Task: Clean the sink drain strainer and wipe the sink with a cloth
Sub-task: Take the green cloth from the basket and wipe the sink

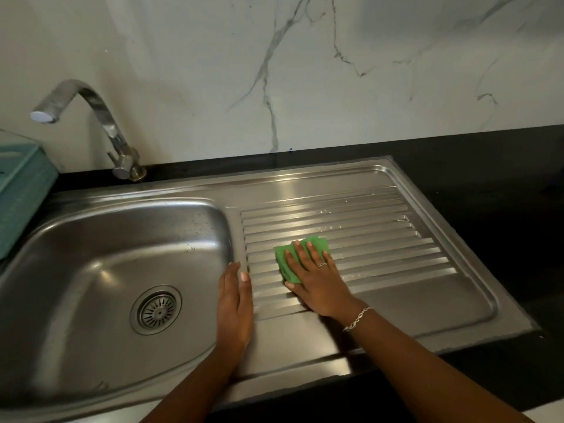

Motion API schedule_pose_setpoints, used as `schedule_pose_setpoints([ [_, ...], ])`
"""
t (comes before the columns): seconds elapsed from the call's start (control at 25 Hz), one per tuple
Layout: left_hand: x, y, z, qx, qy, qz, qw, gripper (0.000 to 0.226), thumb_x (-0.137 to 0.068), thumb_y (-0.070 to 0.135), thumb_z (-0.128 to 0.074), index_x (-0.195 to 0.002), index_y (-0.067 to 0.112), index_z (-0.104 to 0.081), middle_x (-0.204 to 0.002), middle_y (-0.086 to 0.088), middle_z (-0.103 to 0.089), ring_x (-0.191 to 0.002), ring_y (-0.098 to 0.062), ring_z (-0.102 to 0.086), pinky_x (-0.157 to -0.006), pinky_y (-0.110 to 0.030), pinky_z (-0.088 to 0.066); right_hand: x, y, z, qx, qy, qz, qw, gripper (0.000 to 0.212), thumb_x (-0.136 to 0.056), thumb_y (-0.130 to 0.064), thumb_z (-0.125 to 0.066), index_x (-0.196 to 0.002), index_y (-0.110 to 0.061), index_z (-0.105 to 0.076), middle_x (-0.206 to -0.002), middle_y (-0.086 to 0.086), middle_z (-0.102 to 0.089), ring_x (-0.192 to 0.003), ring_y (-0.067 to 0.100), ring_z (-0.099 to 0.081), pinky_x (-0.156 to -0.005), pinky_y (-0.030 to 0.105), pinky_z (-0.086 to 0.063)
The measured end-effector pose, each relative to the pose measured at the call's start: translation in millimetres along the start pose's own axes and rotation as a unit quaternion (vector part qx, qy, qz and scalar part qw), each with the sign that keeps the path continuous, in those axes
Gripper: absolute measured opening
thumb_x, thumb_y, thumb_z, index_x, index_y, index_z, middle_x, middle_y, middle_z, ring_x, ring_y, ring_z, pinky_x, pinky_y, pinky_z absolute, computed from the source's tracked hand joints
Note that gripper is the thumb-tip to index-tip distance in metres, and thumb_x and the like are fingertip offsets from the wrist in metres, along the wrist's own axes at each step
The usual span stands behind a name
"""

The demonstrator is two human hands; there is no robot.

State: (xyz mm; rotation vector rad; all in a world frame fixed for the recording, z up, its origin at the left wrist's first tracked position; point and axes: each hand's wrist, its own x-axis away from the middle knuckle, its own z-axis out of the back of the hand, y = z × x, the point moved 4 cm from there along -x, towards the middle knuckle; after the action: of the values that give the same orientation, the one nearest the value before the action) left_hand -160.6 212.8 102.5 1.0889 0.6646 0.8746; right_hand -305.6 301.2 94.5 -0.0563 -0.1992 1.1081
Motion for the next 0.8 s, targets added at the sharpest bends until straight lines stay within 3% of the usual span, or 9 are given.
schedule_pose_setpoints([
  [0.24,2.7,1.1,3.1,0.096,0.032,0.008,0.995,0.057,-0.089,0.036,-0.027,-0.135,0.004,-0.04,-0.129,0.0,-0.047,-0.113,0.0,-0.046,-0.087,0.008,-0.029,-13.0,-60.1,-3.2,-0.007,-0.016,0.104,0.994,0.064,-0.096,-0.042,-0.034,-0.149,-0.026,-0.001,-0.16,0.003,0.007,-0.147,0.025,0.012,-0.118,0.042,0.01],
  [0.44,0.2,-2.0,4.4,0.065,0.055,0.016,0.996,0.061,-0.089,0.033,-0.028,-0.14,0.001,-0.031,-0.142,-0.008,-0.038,-0.127,-0.007,-0.034,-0.09,0.013,-0.018,-21.3,-83.6,-1.7,-0.012,-0.021,0.147,0.989,0.059,-0.098,-0.034,-0.032,-0.149,-0.025,-0.003,-0.16,0.002,0.004,-0.147,0.023,0.011,-0.119,0.041,0.01],
  [0.56,0.3,-1.3,4.3,0.036,0.048,-0.002,0.998,0.062,-0.089,0.034,-0.028,-0.142,0.002,-0.026,-0.149,-0.012,-0.031,-0.135,-0.012,-0.03,-0.103,0.0,-0.018,-30.7,-86.2,-0.5,0.0,-0.017,0.129,0.992,0.058,-0.099,-0.037,-0.028,-0.149,-0.023,-0.003,-0.16,0.002,0.002,-0.147,0.023,0.01,-0.119,0.041,0.009],
  [0.72,-0.2,-3.3,2.3,0.011,0.036,-0.037,0.999,0.057,-0.092,0.031,-0.03,-0.143,0.006,-0.025,-0.15,-0.011,-0.03,-0.14,-0.019,-0.028,-0.117,-0.036,-0.024,-42.6,-89.4,-0.7,0.002,-0.001,0.109,0.994,0.056,-0.099,-0.036,-0.027,-0.149,-0.022,-0.007,-0.16,0.001,0.001,-0.147,0.021,0.009,-0.12,0.041,0.009],
  [0.8,-0.3,-5.5,1.6,-0.012,0.038,-0.034,0.999,0.05,-0.097,0.026,-0.032,-0.143,0.007,-0.024,-0.152,-0.011,-0.028,-0.141,-0.019,-0.026,-0.117,-0.035,-0.023,-43.9,-86.5,-2.3,-0.01,-0.001,0.107,0.994,0.056,-0.098,-0.037,-0.028,-0.149,-0.022,-0.009,-0.16,0.0,0.0,-0.148,0.02,0.008,-0.119,0.04,0.008],
])
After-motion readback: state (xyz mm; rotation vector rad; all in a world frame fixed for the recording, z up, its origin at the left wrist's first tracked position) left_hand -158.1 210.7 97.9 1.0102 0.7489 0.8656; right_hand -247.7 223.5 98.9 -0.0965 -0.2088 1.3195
